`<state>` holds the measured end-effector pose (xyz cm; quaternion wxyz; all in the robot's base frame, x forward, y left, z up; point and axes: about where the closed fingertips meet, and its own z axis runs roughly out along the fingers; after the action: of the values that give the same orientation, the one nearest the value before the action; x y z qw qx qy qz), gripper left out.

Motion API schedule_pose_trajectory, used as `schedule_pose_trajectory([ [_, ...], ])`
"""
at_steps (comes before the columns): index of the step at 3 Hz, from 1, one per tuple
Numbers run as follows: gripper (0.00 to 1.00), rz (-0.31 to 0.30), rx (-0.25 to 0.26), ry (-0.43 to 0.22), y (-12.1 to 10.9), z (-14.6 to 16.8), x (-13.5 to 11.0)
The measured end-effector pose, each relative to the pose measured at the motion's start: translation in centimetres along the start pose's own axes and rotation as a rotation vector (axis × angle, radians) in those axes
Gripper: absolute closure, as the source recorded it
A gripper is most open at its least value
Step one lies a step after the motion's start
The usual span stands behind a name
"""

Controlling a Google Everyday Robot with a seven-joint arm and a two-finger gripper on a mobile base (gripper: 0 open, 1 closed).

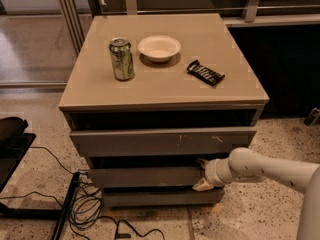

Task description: Open middle drawer

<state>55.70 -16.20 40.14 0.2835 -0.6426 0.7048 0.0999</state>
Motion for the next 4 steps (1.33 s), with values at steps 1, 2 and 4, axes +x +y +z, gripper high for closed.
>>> schedule_pose_trajectory([
  [1, 0.65, 0.0, 0.0, 0.0, 0.0, 0.0, 0.0],
  [2, 0.88, 0.0, 0.0, 0.0, 0.0, 0.0, 0.0],
  [4, 1.0, 0.0, 0.0, 0.0, -0.2, -0.76, -0.47],
])
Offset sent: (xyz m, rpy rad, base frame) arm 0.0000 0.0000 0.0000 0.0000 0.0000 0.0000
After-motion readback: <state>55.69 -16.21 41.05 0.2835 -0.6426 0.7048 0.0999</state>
